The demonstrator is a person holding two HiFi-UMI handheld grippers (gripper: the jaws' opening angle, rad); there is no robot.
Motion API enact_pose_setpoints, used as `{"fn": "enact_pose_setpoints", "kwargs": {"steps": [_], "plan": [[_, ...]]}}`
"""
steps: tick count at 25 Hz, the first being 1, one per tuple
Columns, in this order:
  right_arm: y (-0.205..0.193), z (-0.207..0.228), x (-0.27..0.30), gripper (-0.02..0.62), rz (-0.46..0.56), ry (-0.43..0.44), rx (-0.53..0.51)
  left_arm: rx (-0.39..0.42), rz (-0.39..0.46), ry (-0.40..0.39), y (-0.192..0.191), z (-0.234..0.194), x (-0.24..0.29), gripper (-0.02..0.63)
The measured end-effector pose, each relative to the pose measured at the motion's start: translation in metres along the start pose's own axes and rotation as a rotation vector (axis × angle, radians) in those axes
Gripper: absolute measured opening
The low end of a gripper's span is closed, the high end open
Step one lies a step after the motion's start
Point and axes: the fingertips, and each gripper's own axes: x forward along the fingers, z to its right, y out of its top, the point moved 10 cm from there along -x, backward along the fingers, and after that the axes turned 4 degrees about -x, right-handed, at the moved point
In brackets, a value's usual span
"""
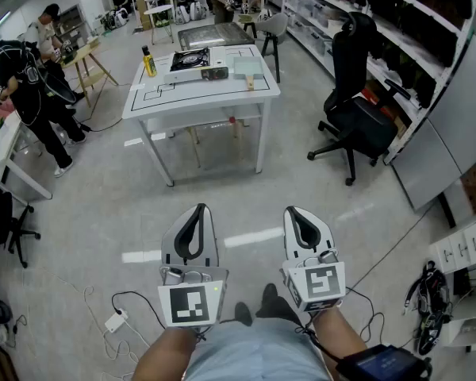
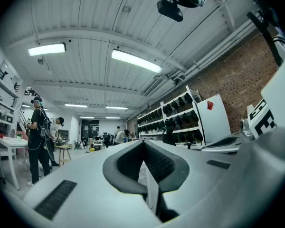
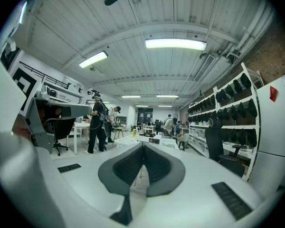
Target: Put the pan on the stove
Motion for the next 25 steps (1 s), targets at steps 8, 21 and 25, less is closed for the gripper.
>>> {"fn": "enact_pose_setpoints", "kwargs": {"steps": [8, 21, 25], "plan": [[-0.003, 0.008, 0.003, 0.049, 0.014, -0.005, 0.008, 0.009, 0.015, 0.005, 0.0, 0.002, 0.004, 0.017], [0.013, 0.012, 0.011, 0.052, 0.046, -0.029, -0.013, 0.006, 0.01, 0.022, -0.002, -0.013, 0.0, 0.017], [0.008, 0.023, 0.031, 0.052, 0.032, -0.035, -0.014, -0.003, -0.009, 0.015, -0.012, -0.015, 0.022, 0.017]]}}
